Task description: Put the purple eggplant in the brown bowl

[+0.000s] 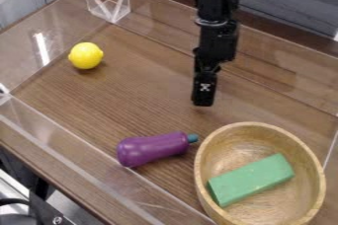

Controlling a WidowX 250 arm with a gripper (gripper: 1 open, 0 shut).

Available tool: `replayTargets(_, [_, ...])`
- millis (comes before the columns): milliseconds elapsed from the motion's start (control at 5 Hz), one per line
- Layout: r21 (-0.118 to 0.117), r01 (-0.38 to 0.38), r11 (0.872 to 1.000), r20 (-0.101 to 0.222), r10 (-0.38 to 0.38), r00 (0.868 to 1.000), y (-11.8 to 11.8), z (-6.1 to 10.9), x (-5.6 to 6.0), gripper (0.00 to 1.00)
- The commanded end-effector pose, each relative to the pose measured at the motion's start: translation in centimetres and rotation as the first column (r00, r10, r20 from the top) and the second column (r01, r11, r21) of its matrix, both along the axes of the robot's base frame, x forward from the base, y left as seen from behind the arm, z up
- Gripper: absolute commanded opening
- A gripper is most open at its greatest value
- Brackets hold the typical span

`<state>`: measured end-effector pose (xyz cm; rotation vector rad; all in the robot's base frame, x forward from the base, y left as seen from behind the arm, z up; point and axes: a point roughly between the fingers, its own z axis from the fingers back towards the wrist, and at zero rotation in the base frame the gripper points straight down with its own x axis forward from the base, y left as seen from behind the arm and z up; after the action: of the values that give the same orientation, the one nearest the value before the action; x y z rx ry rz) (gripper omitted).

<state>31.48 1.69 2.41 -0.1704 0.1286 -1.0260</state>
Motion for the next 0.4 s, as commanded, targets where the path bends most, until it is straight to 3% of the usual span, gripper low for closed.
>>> replayTargets(0, [0.018, 0.048, 0.999, 0.051, -0.049, 0.997, 1.6, 2.6, 0.0, 1.0])
replayTargets(200, [0.027, 0.047, 0.999, 0.043, -0.048, 0.998, 2.7, 3.2, -0.5, 1.0])
